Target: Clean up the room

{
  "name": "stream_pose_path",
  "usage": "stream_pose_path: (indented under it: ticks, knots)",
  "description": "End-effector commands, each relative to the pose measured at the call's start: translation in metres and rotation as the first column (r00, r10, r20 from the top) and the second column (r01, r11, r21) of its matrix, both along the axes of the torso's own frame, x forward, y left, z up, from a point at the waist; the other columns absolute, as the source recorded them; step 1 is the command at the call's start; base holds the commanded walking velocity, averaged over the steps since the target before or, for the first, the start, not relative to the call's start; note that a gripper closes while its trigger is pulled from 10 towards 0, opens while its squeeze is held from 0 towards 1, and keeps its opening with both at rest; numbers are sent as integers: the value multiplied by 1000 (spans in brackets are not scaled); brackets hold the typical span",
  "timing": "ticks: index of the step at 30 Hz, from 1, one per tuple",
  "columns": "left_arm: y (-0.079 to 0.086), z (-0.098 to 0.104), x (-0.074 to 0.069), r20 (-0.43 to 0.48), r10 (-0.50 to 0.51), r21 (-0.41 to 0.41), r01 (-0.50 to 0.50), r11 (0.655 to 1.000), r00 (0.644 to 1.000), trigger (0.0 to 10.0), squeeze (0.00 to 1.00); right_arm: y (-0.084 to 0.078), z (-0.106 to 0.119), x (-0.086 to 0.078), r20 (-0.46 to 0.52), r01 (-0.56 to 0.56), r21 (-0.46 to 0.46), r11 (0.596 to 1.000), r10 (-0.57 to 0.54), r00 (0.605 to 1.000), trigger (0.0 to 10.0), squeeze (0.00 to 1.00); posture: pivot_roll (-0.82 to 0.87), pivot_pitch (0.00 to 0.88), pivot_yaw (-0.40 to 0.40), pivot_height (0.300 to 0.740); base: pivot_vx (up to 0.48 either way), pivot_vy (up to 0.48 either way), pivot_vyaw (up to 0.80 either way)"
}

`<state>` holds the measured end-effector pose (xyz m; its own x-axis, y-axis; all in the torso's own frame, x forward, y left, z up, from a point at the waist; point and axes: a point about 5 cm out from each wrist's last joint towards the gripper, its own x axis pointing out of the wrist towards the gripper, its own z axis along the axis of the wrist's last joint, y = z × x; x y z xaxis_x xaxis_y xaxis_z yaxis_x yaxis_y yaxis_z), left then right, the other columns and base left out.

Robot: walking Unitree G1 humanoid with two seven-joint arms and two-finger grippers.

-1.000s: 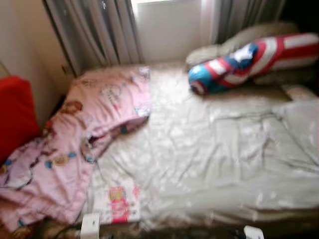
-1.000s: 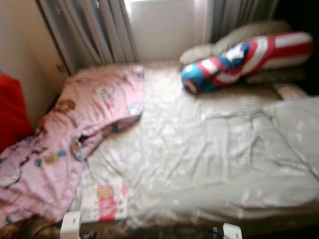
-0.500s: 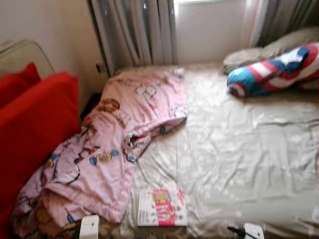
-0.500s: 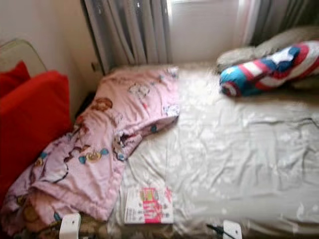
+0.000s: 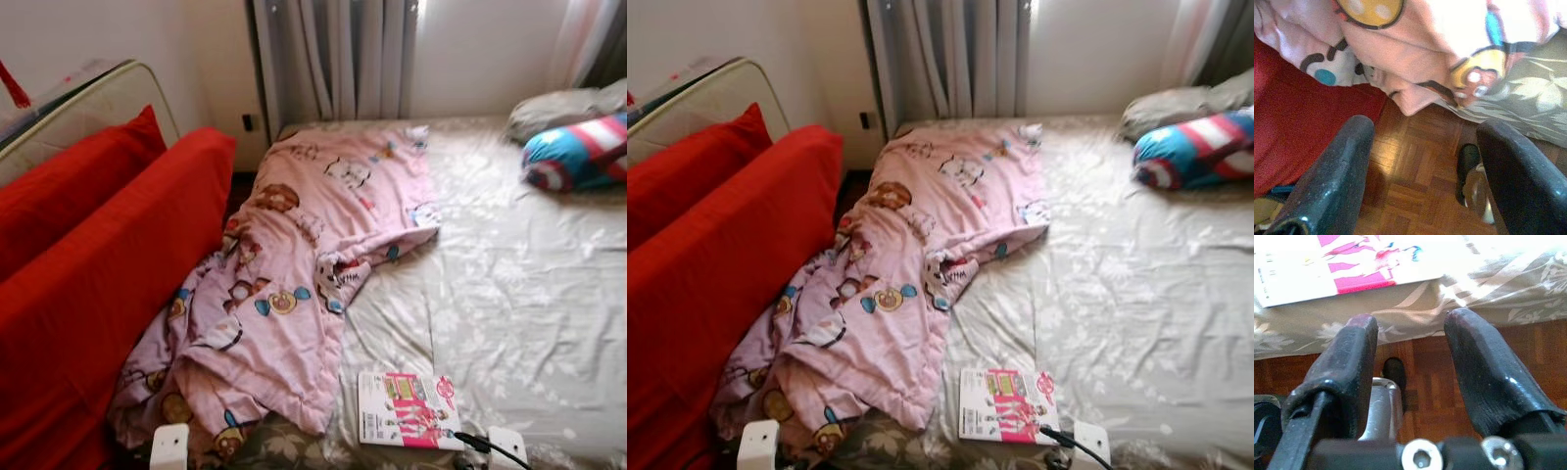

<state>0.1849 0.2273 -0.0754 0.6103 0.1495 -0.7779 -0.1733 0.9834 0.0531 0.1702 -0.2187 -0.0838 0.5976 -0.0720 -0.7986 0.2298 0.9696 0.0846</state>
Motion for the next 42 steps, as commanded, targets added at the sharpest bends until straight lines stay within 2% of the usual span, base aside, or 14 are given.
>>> stream_pose_path:
  ticks: [1,10,12,14,17,20,24,26,30,38,40,41,42]
  knots:
    - [0,-1,-1,-2,-2,0,2,1000,1000,10000,0,9,0,3,18,-5,7,1000,5,1000,10000,0,-78,0,52,740,0,0,0]
    - [0,1,1,3,-28,7,28,1000,1000,10000,0,34,-4,4,10,-25,26,999,25,1000,10000,0,-77,0,58,740,0,-84,0]
    - [-15,10,21,105,-65,11,64,998,992,10000,0,40,-6,-1,-3,-32,28,999,33,999,10000,0,-75,0,57,740,0,-401,0]
    - [-17,11,23,118,-69,11,68,998,991,10000,0,40,-7,-1,-4,-33,28,999,33,999,10000,0,-75,0,57,740,0,-401,0]
    - [-13,7,15,88,-62,12,61,998,994,10000,0,39,-8,-5,-8,-32,25,999,32,999,10000,0,-81,0,58,740,0,-409,0]
    - [-5,1,2,25,-50,10,50,999,998,10000,0,24,-9,-12,-7,-16,16,1000,16,1000,10000,0,-85,0,58,740,0,-432,0]
    - [-5,0,0,17,-49,10,49,999,999,10000,0,18,-8,-14,-7,-11,11,1000,11,1000,10000,0,-85,0,57,740,0,-444,0]
    - [-5,0,1,20,-45,6,45,999,999,10000,0,7,-7,-16,-8,-6,0,1000,6,1000,10000,0,-84,0,55,740,0,0,0]
    - [-4,0,1,22,-43,5,43,999,999,10000,0,5,-6,-14,-8,-6,-3,1000,6,1000,10000,0,-85,0,54,740,0,0,0]
    - [0,3,4,44,-35,12,35,999,998,10000,0,10,-1,1,30,-16,0,1000,16,999,10000,0,-89,0,53,740,0,0,0]
    - [2,11,16,111,-11,-1,11,1000,994,10000,0,17,7,19,94,-28,12,1000,27,995,10000,0,-93,0,44,740,0,0,0]
    - [2,11,16,111,-11,-1,11,1000,994,10000,0,17,7,19,94,-28,12,1000,27,995,10000,0,-93,0,44,740,0,0,0]
    - [1,18,27,165,1,-12,1,1000,986,10000,0,23,13,31,133,-39,18,999,37,990,10000,0,-94,0,43,740,0,0,0]
